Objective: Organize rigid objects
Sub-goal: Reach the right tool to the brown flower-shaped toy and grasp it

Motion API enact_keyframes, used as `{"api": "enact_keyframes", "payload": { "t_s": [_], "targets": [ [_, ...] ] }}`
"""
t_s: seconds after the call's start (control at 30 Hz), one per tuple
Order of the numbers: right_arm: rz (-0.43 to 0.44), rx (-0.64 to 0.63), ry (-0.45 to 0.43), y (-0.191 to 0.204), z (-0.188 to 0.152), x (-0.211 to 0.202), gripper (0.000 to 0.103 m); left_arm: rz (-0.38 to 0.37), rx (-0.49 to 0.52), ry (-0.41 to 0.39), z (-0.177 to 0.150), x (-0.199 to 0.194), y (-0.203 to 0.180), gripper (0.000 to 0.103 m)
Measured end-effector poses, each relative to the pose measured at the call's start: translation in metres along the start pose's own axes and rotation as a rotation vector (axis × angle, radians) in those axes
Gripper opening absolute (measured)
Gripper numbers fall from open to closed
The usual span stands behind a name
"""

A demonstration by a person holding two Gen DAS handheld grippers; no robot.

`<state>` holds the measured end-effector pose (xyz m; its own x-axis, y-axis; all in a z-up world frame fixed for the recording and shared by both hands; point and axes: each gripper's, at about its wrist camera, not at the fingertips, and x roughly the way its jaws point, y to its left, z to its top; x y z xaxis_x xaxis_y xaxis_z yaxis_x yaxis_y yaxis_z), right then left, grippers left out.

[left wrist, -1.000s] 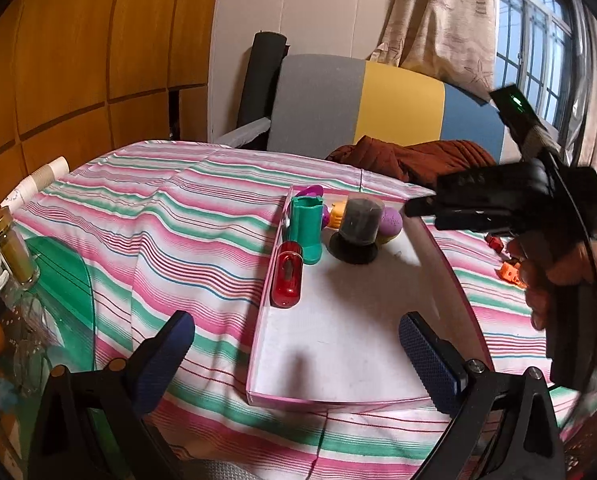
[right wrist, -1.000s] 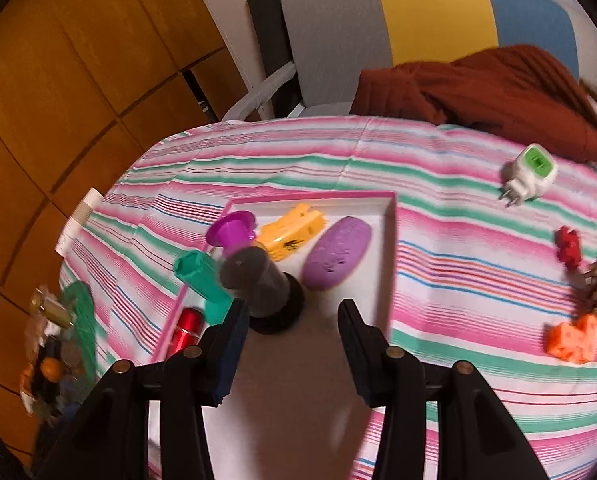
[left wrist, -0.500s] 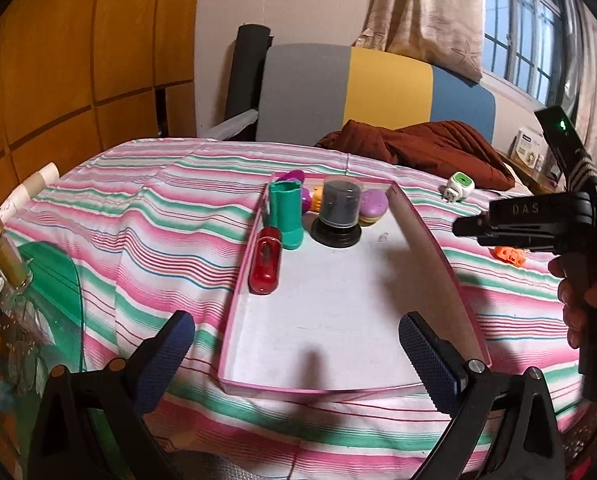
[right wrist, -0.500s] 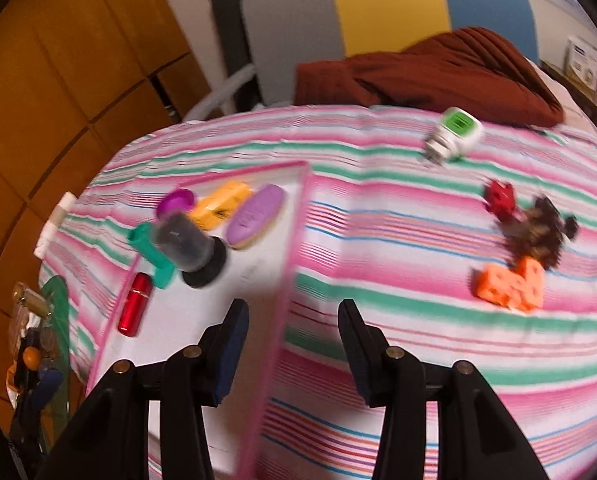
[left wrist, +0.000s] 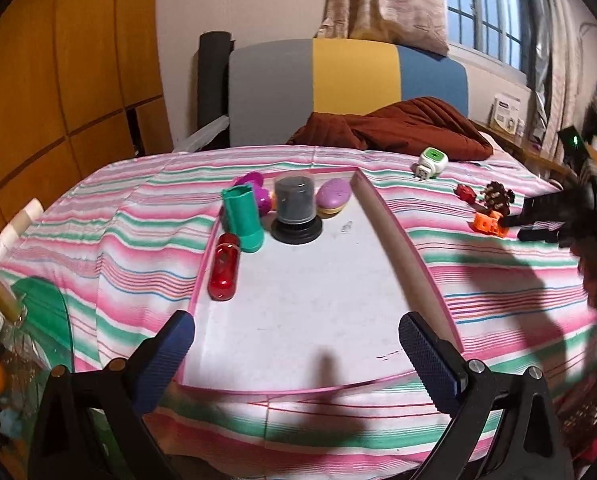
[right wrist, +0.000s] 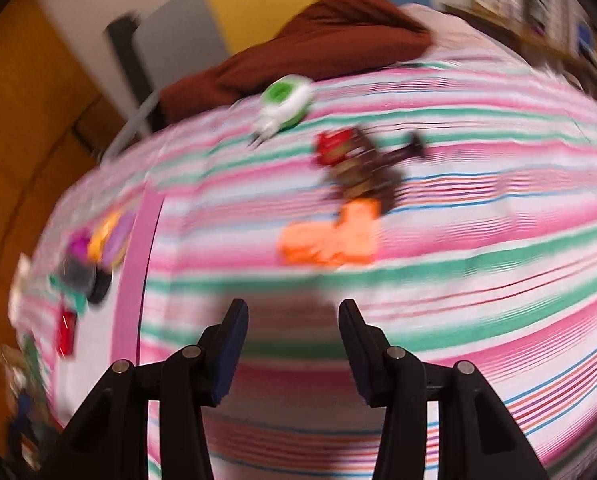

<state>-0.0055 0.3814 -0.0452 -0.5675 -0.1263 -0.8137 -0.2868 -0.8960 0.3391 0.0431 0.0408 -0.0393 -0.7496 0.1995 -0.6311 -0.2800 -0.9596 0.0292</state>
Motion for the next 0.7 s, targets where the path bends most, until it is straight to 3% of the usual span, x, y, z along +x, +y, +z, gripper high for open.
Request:
{"api": "enact_keyframes", "payload": {
  "t_s": [0.27,0.37,0.6,0.7],
  "targets": [
    [0.202,0.331,-0.052,-0.087,0.059,-0.005,0.047,-0.008,0.053,-0.001,0.003,-0.001,-0.019,0.103],
    [0.214,0.358,-0.057,-0.096,0.071,0.002,0.047,-0.014,0.075,-0.001,0.006,-0.002,-0.026,0.103],
    [0.332,0.483,-0.036,-0.113,0.083,0.036,0.045,-0.009,0.122,0.001,0.009,0.001,-0.041,0.103],
    [0.361,0.535,-0.036,-0.120,0.082,0.046,0.038,-0.009,0.137,0.003,0.009,0.002,-0.048,0.103]
  ]
}}
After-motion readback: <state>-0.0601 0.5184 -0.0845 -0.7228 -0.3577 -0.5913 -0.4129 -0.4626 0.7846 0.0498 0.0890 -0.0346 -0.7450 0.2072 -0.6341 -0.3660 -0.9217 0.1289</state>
